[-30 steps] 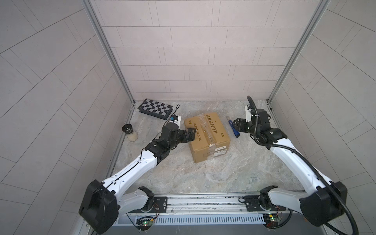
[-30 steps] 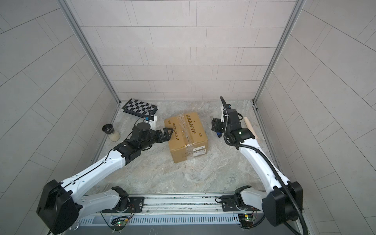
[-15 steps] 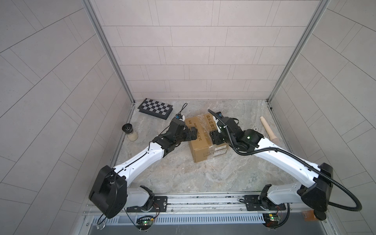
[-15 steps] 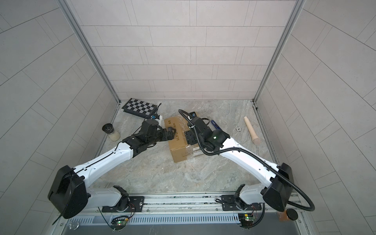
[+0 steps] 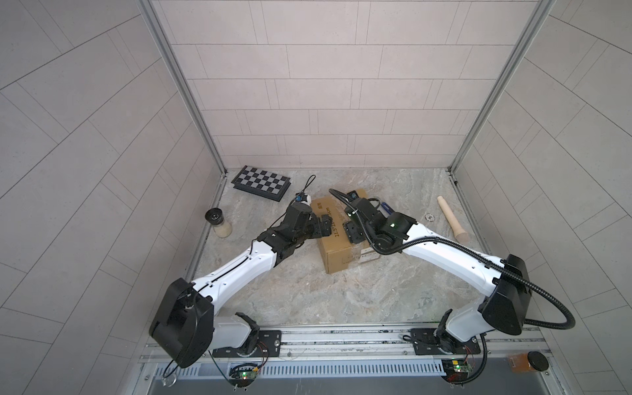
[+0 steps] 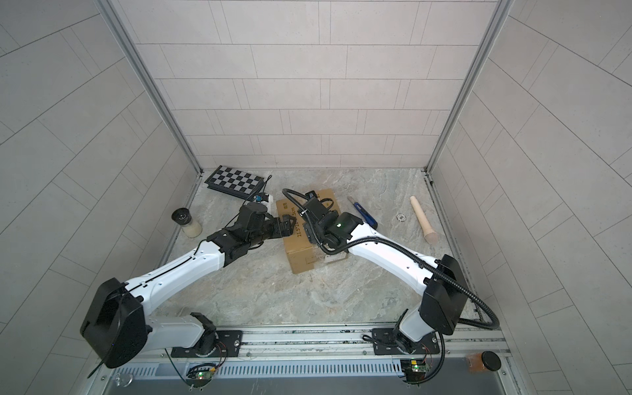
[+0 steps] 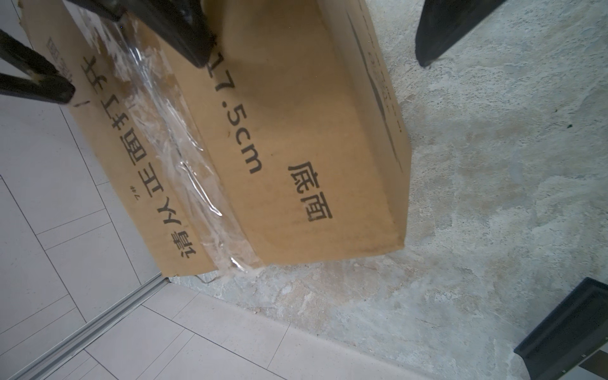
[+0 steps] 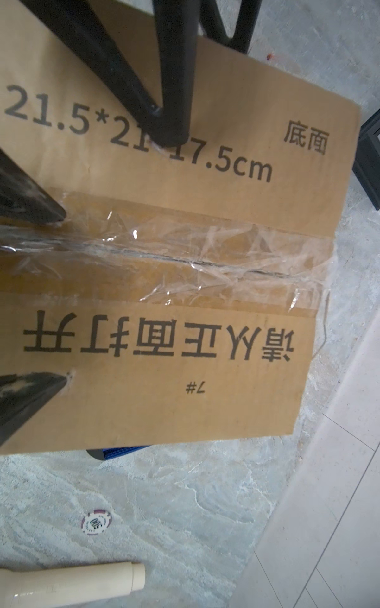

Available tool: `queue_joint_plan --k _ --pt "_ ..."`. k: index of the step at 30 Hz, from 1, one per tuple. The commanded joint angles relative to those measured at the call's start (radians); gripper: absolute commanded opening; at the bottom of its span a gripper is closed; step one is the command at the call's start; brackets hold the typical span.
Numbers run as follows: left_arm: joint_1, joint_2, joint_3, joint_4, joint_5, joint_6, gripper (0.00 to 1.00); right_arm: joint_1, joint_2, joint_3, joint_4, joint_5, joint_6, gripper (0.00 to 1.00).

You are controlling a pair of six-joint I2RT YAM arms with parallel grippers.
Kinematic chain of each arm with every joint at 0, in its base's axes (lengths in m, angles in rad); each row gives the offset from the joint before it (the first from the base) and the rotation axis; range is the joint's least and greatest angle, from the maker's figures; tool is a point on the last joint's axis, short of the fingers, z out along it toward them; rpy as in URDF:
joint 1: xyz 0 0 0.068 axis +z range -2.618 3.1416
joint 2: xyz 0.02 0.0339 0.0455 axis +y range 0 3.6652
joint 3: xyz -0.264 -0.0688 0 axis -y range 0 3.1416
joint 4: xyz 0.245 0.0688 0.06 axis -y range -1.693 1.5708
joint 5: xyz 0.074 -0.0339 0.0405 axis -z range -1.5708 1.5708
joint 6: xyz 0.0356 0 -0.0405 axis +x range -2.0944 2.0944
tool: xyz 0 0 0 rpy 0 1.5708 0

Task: Unpack the express box

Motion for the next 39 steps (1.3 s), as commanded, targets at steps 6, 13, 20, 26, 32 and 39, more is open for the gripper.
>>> queue_joint_plan --k 6,13,20,26,32,39 --pt "-0.002 0.031 -0.066 -0.103 -0.029 0.017 1.0 0.028 0.107 0.048 -0.107 0.166 -0.015 0.74" --pt "-0.002 0.037 -0.098 -0.085 -0.029 0.011 1.0 0.029 0.199 0.147 -0.261 0.267 0.056 0.74" --pt "-0.002 0.041 -0.128 -0.077 -0.042 0.005 1.0 0.025 0.174 0.149 -0.282 0.335 0.037 0.72" --pt "-0.002 0.047 -0.15 -0.075 -0.059 0.005 1.0 0.016 0.138 0.152 -0.294 0.376 0.013 0.68" --pt "-0.002 0.053 -0.163 -0.074 -0.066 0.005 1.0 -0.01 0.112 0.151 -0.294 0.391 -0.014 0.67" --pt "-0.002 0.058 -0.17 -0.072 -0.07 0.006 1.0 -0.033 0.074 0.129 -0.286 0.371 -0.019 0.64"
